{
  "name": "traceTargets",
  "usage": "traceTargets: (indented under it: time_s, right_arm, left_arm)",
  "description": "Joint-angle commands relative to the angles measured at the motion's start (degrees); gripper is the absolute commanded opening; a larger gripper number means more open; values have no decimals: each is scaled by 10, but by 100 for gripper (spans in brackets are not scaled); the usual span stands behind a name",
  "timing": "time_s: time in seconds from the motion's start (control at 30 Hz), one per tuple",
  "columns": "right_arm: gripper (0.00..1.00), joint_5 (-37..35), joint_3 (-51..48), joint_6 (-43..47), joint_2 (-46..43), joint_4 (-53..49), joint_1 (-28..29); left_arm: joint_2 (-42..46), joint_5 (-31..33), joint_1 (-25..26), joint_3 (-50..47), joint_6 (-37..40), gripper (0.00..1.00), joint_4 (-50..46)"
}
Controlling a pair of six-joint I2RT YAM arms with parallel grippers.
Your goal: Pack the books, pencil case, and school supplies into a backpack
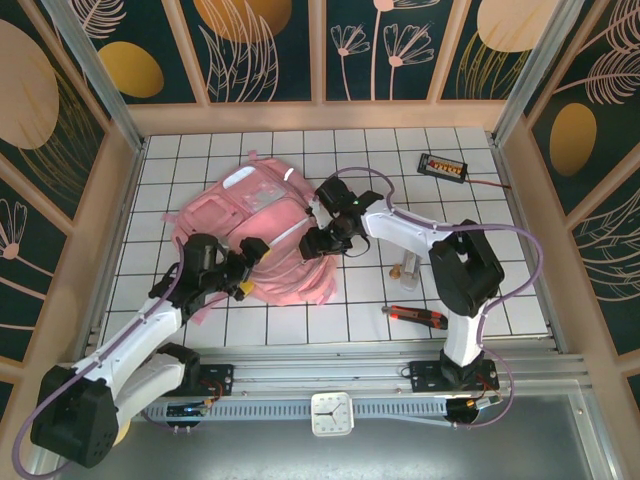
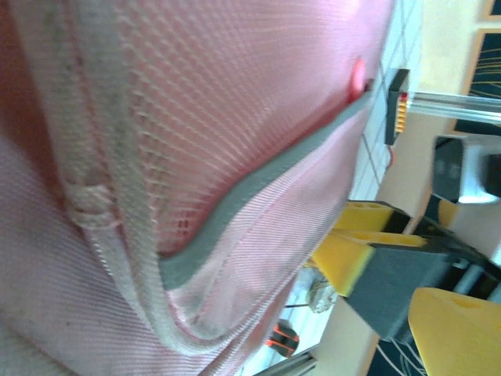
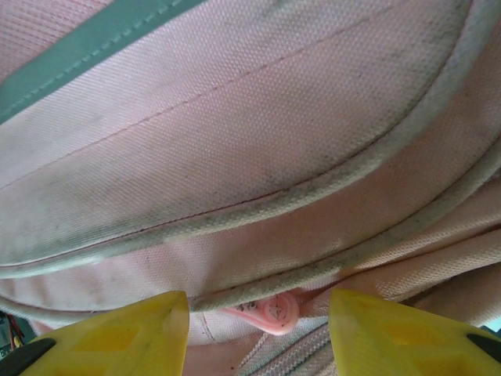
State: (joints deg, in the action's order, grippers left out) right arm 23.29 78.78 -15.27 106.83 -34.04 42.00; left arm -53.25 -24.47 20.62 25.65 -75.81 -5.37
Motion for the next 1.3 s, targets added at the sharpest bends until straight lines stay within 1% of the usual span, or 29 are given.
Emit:
traceTargets:
  time_s: [0.0, 0.13, 0.23, 0.3, 0.33, 0.37, 0.4, 0.43, 0.5, 0.53, 0.57, 0.63, 0.73, 0.9, 1.07, 1.17, 1.23, 1.27]
  right_arm:
    - [51, 5, 14, 9, 7, 13, 4]
    - [50, 8, 9, 9, 10, 18, 3]
    - [48, 14, 10, 7, 15, 19, 4]
    - [47, 20, 7, 4, 15, 24, 5]
    - [45, 21, 5, 4, 15, 25, 4]
    - [45, 20, 3, 3, 14, 27, 4]
    - [45, 18, 1, 5, 13, 28, 4]
    - [45, 14, 1, 7, 10, 29, 3]
    - [46, 6, 0, 19, 3, 35, 4]
    - [46, 0, 2, 28, 1, 35, 4]
    - [47, -3, 7, 38, 1, 35, 3]
    - [47, 0, 14, 48, 10, 36, 2]
    - [47, 23, 18, 49, 30, 38, 0]
    - [47, 43, -33, 51, 6, 75, 3]
    - [46, 43, -57, 73, -8, 78, 5]
    - [46, 28, -59, 95, -16, 67, 17]
    - [46, 10, -59, 110, -17, 56, 30]
    - [46, -1, -59, 119, -17, 49, 36]
  left_arm:
    - [22, -26, -3, 25, -46, 99, 12]
    - [25, -24, -3, 13, -64, 99, 20]
    - [6, -24, -3, -12, -73, 99, 54]
    - [-9, -21, -3, -14, -66, 99, 62]
    - [-14, -18, -3, -12, -60, 96, 60]
    - [-22, -14, -3, -12, -57, 90, 63]
    - [-30, -15, -3, -14, -55, 74, 74]
    - [-39, -15, -3, -16, -53, 63, 79]
    - [-57, -19, -3, -19, -52, 52, 92]
    - [-60, -19, -3, -18, -50, 44, 93]
    - [-60, -18, -3, -17, -48, 40, 90]
    - [-60, -20, -3, -13, -46, 40, 87]
    - [-64, -23, -3, -13, -42, 40, 83]
    - [-64, -27, -4, -17, -47, 42, 92]
    - [-62, -34, -7, -17, -42, 43, 86]
    - [-55, -36, -13, -18, -39, 43, 77]
    - [-52, -39, -17, -17, -37, 49, 75]
    - [-52, -39, -18, -14, -34, 57, 70]
